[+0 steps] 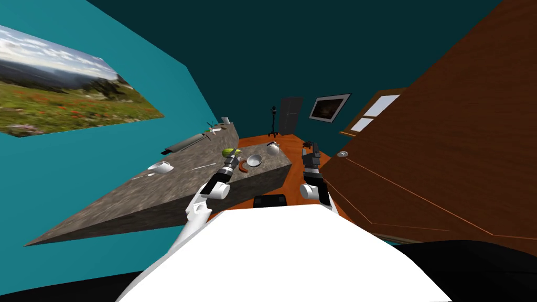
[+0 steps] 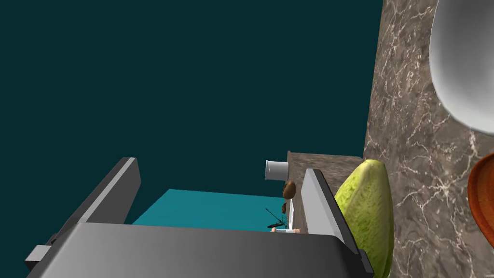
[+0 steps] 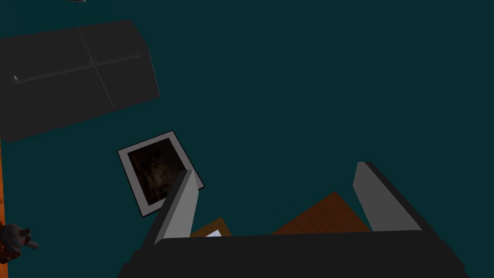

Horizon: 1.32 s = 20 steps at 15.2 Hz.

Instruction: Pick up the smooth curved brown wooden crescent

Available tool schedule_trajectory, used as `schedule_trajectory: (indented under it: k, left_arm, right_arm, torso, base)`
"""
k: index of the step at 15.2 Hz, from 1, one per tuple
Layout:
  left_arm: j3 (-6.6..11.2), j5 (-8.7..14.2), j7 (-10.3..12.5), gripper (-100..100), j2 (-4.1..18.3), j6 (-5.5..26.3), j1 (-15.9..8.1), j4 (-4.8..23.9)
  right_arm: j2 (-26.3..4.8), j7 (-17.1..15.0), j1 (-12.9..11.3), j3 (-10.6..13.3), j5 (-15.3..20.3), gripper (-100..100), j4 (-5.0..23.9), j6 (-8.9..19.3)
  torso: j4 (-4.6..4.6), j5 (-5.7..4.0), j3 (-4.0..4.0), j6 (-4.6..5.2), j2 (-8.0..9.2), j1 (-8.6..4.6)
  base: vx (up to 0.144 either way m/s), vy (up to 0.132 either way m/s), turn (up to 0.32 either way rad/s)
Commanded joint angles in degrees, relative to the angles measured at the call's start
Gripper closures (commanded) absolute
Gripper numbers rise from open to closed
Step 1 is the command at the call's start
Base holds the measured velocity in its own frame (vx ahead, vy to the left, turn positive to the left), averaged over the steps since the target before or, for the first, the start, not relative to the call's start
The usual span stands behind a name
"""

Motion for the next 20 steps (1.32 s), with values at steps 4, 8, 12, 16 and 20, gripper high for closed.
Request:
schedule_trajectory:
  k: [4,8,12,16,20]
  left_arm:
    - [0.22,2.4,-0.2,-100,2.6,5.7,-0.7,1.2]
    - [0.33,4.1,-0.4,-100,4.4,9.5,-1.6,2.2]
    - [0.54,7.6,-0.8,-100,7.9,15.1,-3.3,4.3]
    - [0.63,9.4,-0.9,-100,9.7,19.8,-4.2,5.3]
    - [0.71,11.2,-1.1,-100,11.4,24.9,-5.1,6.4]
  right_arm:
    - [0.0,0.0,0.0,0.0,0.0,0,0.0,0.0]
    - [0.0,0.0,0.0,0.0,0.0,0,0.0,0.0]
    - [0.0,0.0,0.0,0.0,0.0,0,0.0,0.0]
    - [0.0,0.0,0.0,0.0,0.0,0,0.0,0.0]
    - [0.0,0.0,0.0,0.0,0.0,0,0.0,0.0]
  torso:
    - [0.00,0.01,0.01,-0.01,0.02,0.06]
    - [0.00,0.00,0.00,-0.03,-0.01,0.01]
    - [-0.01,-0.01,-0.02,-0.03,-0.04,-0.03]
    - [0.00,0.00,-0.01,0.01,-0.02,0.05]
    - [0.00,0.01,-0.01,-0.01,-0.02,0.04]
  base:
    - [-0.035,0.053,-0.108]
    - [-0.030,0.041,-0.091]
    - [-0.031,0.039,-0.130]
    - [-0.038,0.057,-0.147]
    - [-0.036,0.045,-0.107]
